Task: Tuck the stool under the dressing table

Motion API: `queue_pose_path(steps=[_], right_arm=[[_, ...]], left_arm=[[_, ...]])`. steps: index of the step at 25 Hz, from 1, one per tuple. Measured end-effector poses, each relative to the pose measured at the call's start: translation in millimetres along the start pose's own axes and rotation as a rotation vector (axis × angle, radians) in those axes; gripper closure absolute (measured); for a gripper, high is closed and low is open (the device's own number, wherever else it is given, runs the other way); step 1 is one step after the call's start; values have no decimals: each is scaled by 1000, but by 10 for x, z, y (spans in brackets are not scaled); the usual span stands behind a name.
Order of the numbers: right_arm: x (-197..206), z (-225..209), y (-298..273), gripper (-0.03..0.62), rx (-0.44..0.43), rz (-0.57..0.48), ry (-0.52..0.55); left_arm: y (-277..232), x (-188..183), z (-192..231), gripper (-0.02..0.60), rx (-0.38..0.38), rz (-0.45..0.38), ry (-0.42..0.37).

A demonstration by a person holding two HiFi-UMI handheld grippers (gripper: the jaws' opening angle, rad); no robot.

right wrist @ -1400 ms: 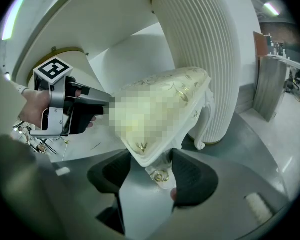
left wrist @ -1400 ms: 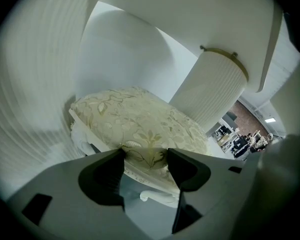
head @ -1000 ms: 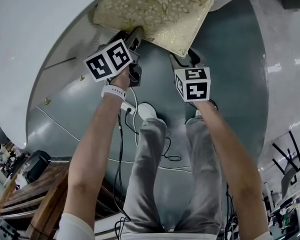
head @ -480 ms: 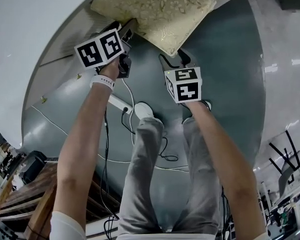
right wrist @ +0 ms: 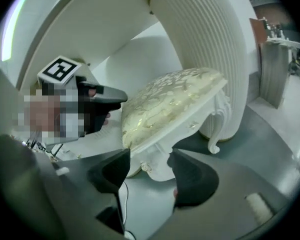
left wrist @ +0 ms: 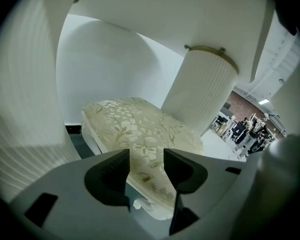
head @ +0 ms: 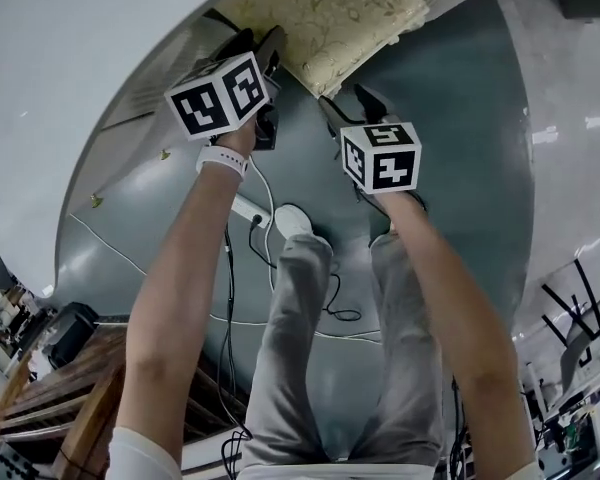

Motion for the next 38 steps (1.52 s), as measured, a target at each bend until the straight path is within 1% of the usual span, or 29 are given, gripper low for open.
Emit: queue_pose_path(steps=[2, 4, 6, 8, 10, 13, 17, 25, 30, 33, 35, 38], right_arm=[[-90, -145, 141, 330, 34, -55, -79], [-195, -221, 236, 330, 40, -117, -161], [-294, -214, 259, 324, 15, -157, -214], [-368, -167, 213, 299, -19, -163, -236], [-412, -86, 120, 281, -55, -146, -219], [-452, 48, -12, 279, -92, -128, -164], [-518, 72, -151, 279, -68, -128, -156], [-541, 255, -403, 281, -68, -115, -105], [-550, 455, -615, 296, -107, -89, -70], [-587, 544, -724, 306, -122, -73, -71], [-634, 569, -747, 309, -113, -67, -69], [-659, 570, -628, 309, -78, -31, -59]], left_arm=[[79, 31, -93, 376, -6, -21, -10], [197, 43, -159, 430, -30, -51, -17], [329, 54, -208, 493, -53, -84, -17], [438, 75, -264, 541, -57, -105, -32], [519, 107, -316, 566, -49, -102, -57], [629, 167, -336, 572, -56, -78, -64], [772, 207, -275, 572, -72, -88, -32], [981, 218, -146, 572, -81, -111, 9], [1119, 204, -51, 572, -103, -125, 34], [1199, 179, -17, 572, -113, -121, 46], [1277, 144, -22, 572, -119, -125, 69], [1477, 155, -78, 572, -129, -121, 100]])
Point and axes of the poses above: the fingertips, and each gripper's own axes: y backward along the fingers, z to its left, x out of its underside, the point moved 7 cm from there along y, backward along the fingers, and after that the axes turned 11 degrees about -z, right-handed, at the moved point
